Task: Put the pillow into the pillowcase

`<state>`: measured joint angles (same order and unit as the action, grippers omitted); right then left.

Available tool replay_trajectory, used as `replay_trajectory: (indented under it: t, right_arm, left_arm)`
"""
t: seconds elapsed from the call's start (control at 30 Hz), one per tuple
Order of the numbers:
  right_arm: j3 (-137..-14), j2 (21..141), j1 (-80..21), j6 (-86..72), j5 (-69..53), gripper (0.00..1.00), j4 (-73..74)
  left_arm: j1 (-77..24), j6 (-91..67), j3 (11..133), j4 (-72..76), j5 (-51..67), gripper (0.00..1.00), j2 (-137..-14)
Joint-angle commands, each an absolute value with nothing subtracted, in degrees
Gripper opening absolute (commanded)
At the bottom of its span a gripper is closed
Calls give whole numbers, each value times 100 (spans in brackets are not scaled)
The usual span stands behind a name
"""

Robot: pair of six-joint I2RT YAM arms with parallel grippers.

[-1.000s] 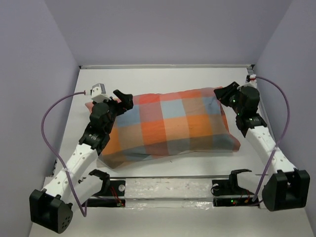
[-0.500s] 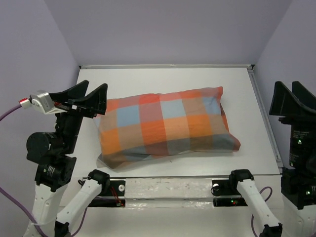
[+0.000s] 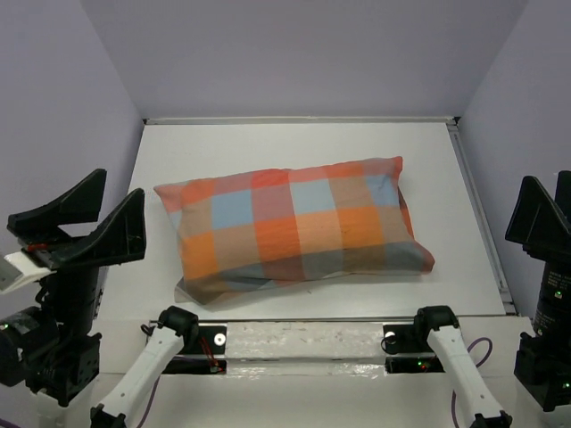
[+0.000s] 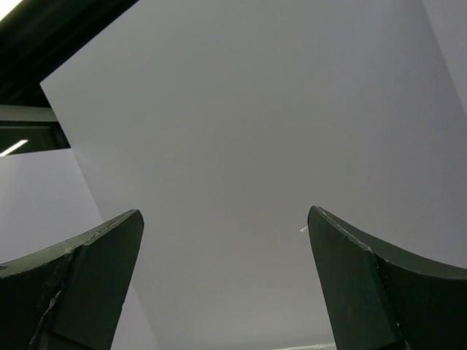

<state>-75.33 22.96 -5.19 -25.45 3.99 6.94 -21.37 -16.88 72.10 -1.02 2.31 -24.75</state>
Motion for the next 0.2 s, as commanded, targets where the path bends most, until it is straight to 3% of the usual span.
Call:
replay_trajectory:
  t: [0.0,0.17]
  right_arm:
    - [-7594,2311,-475,-2452,290,99,475]
    - [-7506,2434,-475,-2452,211,99,475]
  left_arm:
    - [-2136,-1459,7383,97,281,99,-2373]
    - [-2136,-1441,7312,-246,88,99,-2487]
